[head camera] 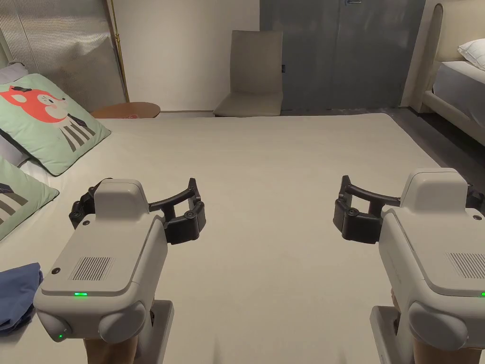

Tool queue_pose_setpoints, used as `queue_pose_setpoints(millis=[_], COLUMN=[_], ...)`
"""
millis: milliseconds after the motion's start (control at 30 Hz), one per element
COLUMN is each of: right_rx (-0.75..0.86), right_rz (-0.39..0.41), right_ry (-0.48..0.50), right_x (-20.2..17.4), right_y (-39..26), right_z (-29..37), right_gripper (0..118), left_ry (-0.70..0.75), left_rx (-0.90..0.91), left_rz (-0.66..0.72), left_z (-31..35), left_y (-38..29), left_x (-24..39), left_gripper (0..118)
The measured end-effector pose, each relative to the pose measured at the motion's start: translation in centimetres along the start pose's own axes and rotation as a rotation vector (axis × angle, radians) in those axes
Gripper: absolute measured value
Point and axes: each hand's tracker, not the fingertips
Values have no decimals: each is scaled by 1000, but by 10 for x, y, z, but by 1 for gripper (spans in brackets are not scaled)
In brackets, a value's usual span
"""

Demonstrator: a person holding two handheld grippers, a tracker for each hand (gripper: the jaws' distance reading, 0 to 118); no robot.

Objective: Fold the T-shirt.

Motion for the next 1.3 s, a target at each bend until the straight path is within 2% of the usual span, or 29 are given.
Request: queue_pose_setpoints(millis=[1300], right_rx=[16], right_rz=[4], right_ry=[-2], right_x=[0], right_y=[1], right_z=[2], right_gripper=[117], left_ry=[-7], left_rx=[-5], left_rz=[-6], left_z=[-1], left_y=[-2], left_x=[-1], left_gripper=[110])
